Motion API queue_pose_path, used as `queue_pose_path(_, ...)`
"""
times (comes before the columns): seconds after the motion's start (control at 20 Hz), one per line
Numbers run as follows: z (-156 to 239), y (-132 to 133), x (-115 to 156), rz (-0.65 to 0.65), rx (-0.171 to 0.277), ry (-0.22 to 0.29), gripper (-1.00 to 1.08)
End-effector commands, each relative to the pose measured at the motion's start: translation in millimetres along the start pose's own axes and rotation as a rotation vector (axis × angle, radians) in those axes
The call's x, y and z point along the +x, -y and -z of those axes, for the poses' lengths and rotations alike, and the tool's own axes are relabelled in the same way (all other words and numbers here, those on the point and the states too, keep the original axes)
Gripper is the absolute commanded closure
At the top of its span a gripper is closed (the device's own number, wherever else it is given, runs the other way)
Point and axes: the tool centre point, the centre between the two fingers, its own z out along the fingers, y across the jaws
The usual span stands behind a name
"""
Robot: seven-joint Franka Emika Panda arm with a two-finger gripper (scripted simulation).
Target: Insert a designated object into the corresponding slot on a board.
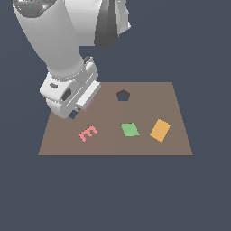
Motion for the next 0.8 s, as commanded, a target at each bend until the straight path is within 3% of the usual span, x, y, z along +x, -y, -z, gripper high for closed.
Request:
queue_pose_path(0.0, 0.8, -13.3, -9.6, 0.022, 0.000, 0.000, 1.08)
queue_pose_path(0.35, 1.5, -37.6, -25.5, 0.058, 0.000, 0.000, 1.08)
queue_pose_path(0.75, 0.9, -42.6, -28.4, 0.064, 0.000, 0.000, 1.08)
